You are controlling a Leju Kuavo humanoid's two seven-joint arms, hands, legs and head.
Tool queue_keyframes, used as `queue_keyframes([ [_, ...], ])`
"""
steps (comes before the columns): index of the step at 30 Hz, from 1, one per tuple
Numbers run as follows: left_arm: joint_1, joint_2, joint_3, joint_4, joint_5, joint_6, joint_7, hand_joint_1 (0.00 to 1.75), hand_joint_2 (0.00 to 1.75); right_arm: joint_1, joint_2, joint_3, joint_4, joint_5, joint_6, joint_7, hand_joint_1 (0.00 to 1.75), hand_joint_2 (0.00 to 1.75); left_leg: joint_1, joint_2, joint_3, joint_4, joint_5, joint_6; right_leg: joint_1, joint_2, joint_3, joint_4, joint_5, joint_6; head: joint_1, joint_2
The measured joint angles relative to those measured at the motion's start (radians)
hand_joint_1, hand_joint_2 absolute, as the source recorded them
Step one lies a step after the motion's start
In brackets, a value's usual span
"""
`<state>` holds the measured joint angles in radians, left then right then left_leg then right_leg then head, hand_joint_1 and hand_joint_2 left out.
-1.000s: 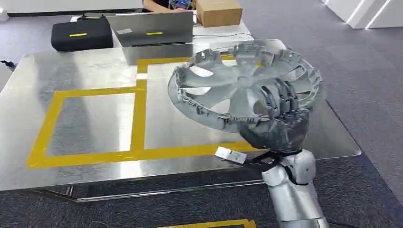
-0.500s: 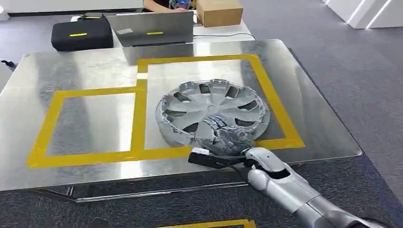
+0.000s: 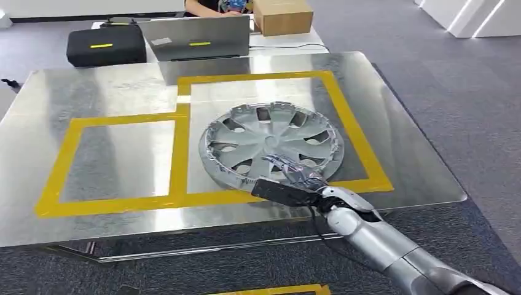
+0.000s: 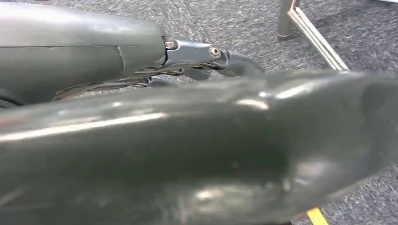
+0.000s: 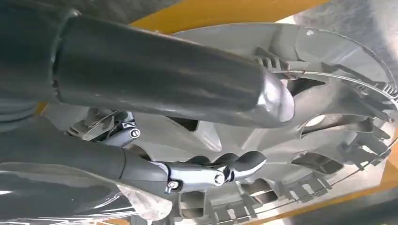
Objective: Take the parts from the cabinet and place them on the table.
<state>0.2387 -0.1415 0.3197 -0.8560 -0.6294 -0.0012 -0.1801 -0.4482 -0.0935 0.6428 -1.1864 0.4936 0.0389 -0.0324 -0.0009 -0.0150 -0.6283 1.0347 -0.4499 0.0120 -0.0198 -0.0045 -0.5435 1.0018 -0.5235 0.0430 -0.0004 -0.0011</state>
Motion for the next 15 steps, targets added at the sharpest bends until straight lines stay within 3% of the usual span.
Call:
queue_keyframes([
  [6, 0.000, 0.001, 0.000, 0.005, -0.001, -0.002, 0.000, 0.00, 0.00, 0.000, 0.000, -0.004, 0.000, -0.011, 0.005, 0.002, 0.00, 0.00, 0.000, 0.000, 0.000, 0.000, 0.000, 0.000, 0.000, 0.000, 0.000, 0.000, 0.000, 0.000, 0.000, 0.000],
  [8, -0.007, 0.002, 0.000, 0.015, -0.010, -0.002, -0.006, 0.00, 0.00, -0.005, 0.000, -0.012, 0.000, -0.105, 0.058, 0.021, 0.00, 0.00, 0.000, 0.000, 0.000, 0.000, 0.000, 0.000, 0.000, 0.000, 0.000, 0.000, 0.000, 0.000, 0.000, 0.000],
  [10, -0.014, 0.003, 0.001, 0.027, -0.011, 0.002, -0.012, 0.00, 0.00, -0.008, 0.000, -0.014, 0.000, -0.139, 0.061, 0.028, 0.00, 0.00, 0.000, 0.000, 0.000, 0.000, 0.000, 0.000, 0.000, 0.000, 0.000, 0.000, 0.000, 0.000, 0.000, 0.000],
  [11, -0.015, 0.003, 0.002, 0.032, -0.011, 0.005, -0.017, 0.00, 0.00, -0.006, 0.000, -0.019, 0.000, -0.160, 0.061, 0.030, 0.00, 1.75, 0.000, 0.000, 0.000, 0.000, 0.000, 0.000, 0.000, 0.000, 0.001, 0.000, 0.000, 0.000, 0.000, 0.000],
  [15, -0.014, 0.000, 0.020, 0.041, -0.023, 0.010, -0.027, 0.00, 0.00, -0.002, 0.007, -0.033, 0.000, -0.232, 0.062, 0.041, 0.00, 1.75, 0.000, 0.000, 0.000, 0.000, 0.000, 0.000, 0.000, 0.000, 0.001, 0.000, 0.000, 0.000, 0.000, 0.000],
])
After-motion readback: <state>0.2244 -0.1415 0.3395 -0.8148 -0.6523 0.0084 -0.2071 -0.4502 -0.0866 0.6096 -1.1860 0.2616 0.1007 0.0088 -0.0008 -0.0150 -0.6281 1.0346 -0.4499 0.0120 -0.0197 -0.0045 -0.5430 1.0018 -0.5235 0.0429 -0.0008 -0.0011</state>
